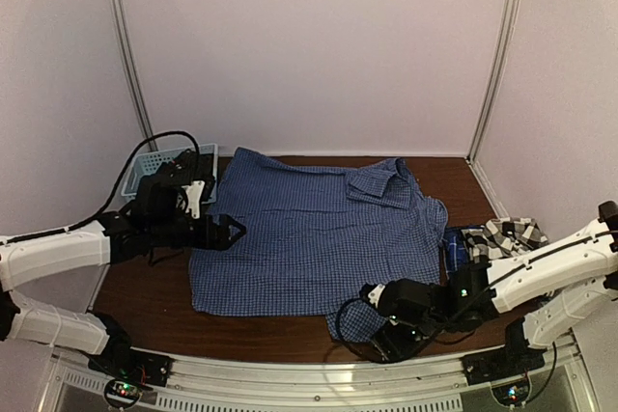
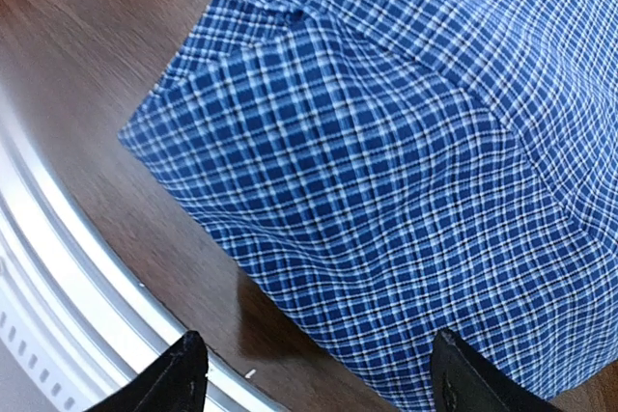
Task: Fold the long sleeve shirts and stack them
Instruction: Pick up the flattened shirt from the center of the board.
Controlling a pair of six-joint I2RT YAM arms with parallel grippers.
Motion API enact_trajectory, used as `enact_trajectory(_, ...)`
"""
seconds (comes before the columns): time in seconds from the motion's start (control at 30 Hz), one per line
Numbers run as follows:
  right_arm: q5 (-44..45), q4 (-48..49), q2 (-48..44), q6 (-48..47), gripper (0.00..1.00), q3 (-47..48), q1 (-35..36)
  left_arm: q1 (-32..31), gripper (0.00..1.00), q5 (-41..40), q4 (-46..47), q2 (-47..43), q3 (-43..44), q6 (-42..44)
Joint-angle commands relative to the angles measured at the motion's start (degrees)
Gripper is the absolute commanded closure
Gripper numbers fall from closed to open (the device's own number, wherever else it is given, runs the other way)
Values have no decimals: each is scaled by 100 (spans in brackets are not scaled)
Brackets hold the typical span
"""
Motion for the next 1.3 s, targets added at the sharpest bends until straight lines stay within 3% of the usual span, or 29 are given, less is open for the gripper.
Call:
enact_trajectory(0.0,251,-474,378,-160,20,286,33,22,2,442,-28,-32,166,-52)
enact_trajectory(0.17,259,-636,787,-320,23,471,25,22,2,556,-5,-72,173,-163)
enact_trajectory(0.33,266,-770,1048,-337,33,554,24,20,2,599,-106,-25,195,-143)
enact_trajectory(0.53,484,-1012,1252,-177,64,597,24,14,2,360,-538,-174,194,293)
enact_trajectory(0.83,841,-1253,1079,191,99,609,20,14,4,379,-636,-692,-36,1101)
enact_trajectory(1.1,1049,-1409,-16,268,100,829,-103,-10,11,383,-1069,-505,182,2141)
enact_trajectory(1.27,977,-1372,-638,35,100,923,-599,-78,12,597,-1093,-375,255,2796)
